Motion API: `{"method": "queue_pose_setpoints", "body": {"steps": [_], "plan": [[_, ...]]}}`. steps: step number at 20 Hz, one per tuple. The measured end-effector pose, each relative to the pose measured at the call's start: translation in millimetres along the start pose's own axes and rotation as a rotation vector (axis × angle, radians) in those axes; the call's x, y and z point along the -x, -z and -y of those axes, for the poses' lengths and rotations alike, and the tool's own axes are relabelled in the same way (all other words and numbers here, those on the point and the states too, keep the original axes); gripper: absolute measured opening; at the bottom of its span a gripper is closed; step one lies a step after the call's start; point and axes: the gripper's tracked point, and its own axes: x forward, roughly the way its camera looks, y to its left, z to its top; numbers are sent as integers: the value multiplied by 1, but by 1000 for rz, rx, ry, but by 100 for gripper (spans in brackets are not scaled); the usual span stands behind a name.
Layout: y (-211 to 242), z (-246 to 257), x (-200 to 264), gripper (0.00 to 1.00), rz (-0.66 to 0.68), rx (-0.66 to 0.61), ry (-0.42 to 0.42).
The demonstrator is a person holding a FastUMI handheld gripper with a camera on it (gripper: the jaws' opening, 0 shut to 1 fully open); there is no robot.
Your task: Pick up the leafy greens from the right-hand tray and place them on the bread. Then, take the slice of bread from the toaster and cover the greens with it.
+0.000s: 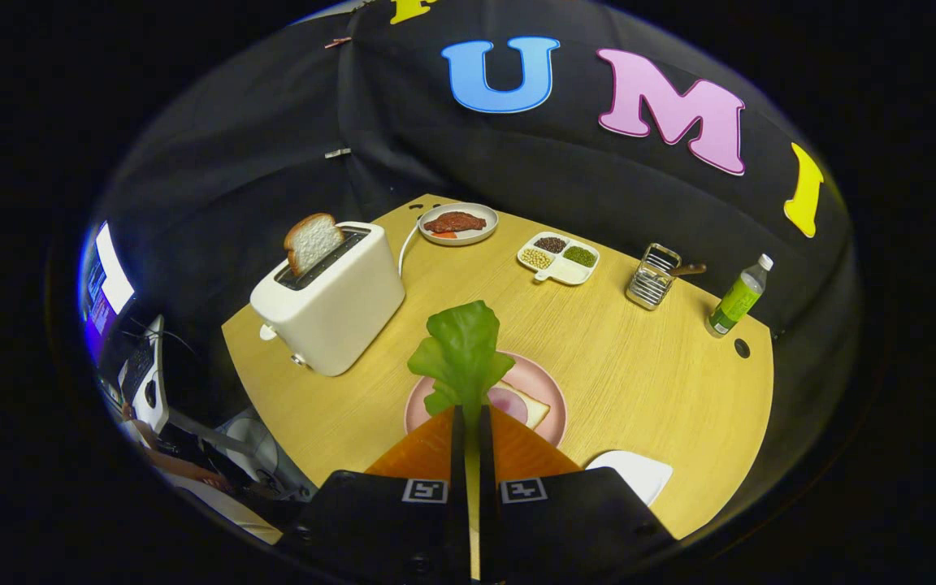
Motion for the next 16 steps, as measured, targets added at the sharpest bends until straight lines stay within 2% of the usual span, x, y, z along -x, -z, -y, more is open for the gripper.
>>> {"method": "queue_pose_setpoints", "body": {"steps": [5, 9, 11, 12, 13, 15, 16], "plan": [[8, 11, -39, 9, -78, 6, 60], [16, 14, -63, 10, -126, -7, 65], [12, 20, -70, 22, -108, -21, 97], [6, 23, -71, 36, -82, -26, 120], [-1, 25, -71, 44, -55, -32, 137], [-15, 28, -63, 71, 6, -44, 165], [-24, 27, -57, 88, 44, -48, 173]]}}
